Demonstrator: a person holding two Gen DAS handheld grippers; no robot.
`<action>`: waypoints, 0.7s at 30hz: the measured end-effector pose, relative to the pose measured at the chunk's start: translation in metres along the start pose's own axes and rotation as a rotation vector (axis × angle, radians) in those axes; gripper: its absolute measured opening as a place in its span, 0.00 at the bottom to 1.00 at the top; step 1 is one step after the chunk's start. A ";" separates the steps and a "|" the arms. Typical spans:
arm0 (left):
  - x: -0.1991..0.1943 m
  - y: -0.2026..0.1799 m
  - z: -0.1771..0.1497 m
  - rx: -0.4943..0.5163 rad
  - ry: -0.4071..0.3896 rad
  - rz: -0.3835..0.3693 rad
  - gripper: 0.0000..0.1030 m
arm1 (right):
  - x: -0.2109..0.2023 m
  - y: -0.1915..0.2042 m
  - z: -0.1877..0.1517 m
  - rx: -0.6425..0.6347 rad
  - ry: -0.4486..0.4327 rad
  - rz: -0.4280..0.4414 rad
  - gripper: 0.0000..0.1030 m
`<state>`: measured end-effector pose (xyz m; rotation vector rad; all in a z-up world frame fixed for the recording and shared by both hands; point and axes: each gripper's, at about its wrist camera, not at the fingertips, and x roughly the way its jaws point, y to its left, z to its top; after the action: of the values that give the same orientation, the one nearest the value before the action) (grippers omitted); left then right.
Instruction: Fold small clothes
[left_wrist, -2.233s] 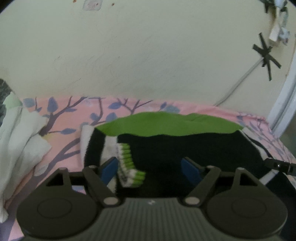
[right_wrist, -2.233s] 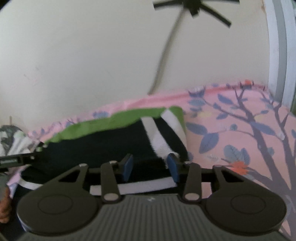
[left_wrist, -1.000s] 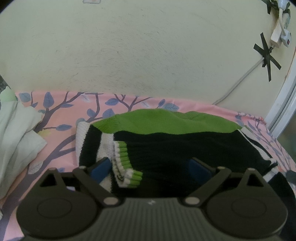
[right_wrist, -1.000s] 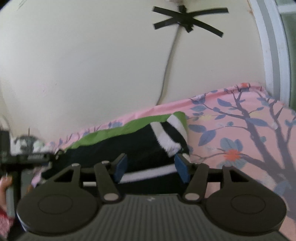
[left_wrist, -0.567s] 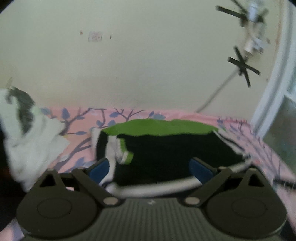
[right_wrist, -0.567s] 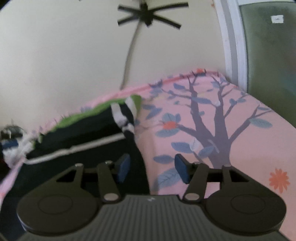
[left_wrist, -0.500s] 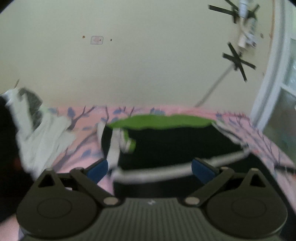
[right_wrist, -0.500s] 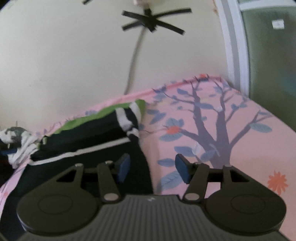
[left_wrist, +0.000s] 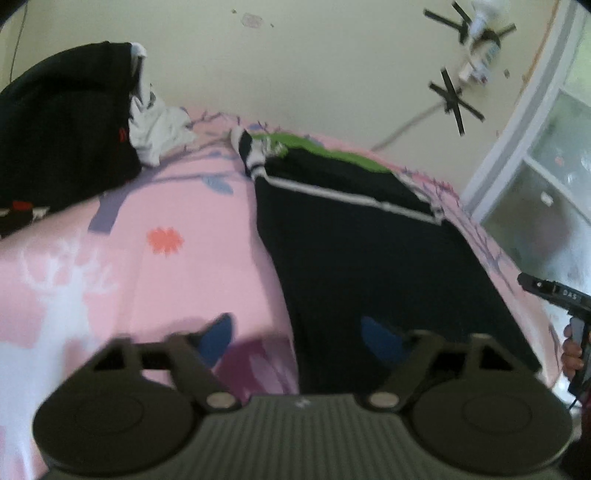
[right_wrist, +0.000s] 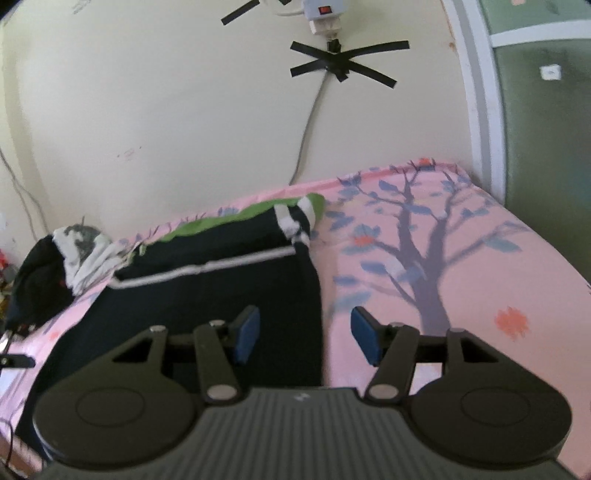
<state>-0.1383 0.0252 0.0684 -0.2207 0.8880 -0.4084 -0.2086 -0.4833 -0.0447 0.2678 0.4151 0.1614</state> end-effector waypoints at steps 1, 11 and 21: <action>-0.001 -0.004 -0.004 0.005 0.017 0.000 0.59 | -0.003 -0.009 -0.005 -0.003 0.007 -0.004 0.51; -0.009 -0.028 -0.032 0.050 0.106 0.059 0.60 | -0.118 -0.090 -0.024 0.047 -0.050 -0.155 0.44; -0.012 -0.053 -0.044 0.135 0.126 0.095 0.12 | -0.055 -0.039 -0.079 0.049 0.125 0.161 0.42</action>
<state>-0.1933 -0.0181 0.0689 -0.0292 0.9864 -0.3952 -0.2869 -0.5146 -0.1051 0.3404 0.5223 0.3269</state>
